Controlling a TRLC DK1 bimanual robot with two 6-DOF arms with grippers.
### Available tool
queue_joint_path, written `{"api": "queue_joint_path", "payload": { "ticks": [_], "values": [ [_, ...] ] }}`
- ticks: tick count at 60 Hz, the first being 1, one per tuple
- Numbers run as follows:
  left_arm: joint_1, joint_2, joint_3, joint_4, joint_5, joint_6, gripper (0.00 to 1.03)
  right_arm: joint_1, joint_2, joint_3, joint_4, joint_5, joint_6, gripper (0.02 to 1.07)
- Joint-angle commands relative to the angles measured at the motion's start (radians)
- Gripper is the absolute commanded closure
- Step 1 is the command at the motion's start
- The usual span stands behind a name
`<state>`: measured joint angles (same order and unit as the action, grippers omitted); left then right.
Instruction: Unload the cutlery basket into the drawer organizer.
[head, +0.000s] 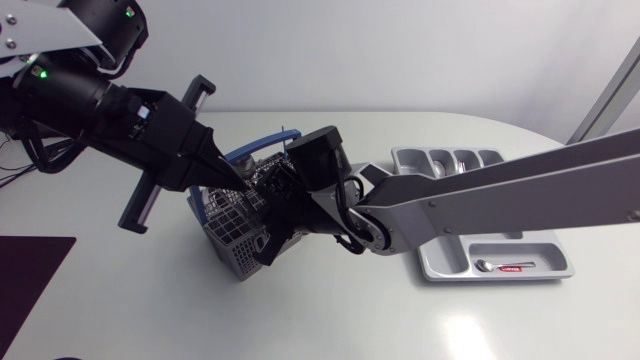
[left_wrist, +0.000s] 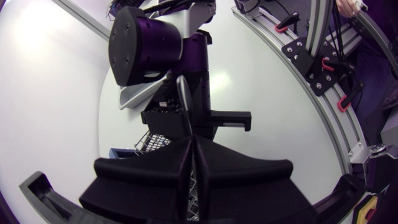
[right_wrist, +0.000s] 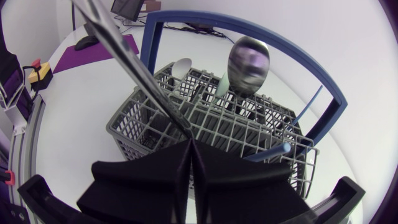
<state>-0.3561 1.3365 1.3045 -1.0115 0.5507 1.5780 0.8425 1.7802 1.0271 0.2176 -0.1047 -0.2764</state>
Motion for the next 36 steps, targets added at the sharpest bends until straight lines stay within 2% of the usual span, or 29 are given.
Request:
{"api": "queue_joint_path", "payload": {
  "ticks": [1, 33, 36],
  "values": [
    [-0.007, 0.001, 0.047, 0.019, 0.005, -0.009, 1.0, 0.0, 0.048, 0.008, -0.014, 0.003, 0.02, 1.0],
    [-0.006, -0.025, 0.104, 0.01, -0.003, -0.041, 1.0, -0.002, 0.027, -0.001, -0.017, 0.003, 0.022, 1.0],
    [-0.006, -0.03, 0.107, 0.01, -0.003, -0.053, 1.0, -0.003, -0.005, -0.007, -0.021, 0.003, 0.02, 0.96]
  ]
}}
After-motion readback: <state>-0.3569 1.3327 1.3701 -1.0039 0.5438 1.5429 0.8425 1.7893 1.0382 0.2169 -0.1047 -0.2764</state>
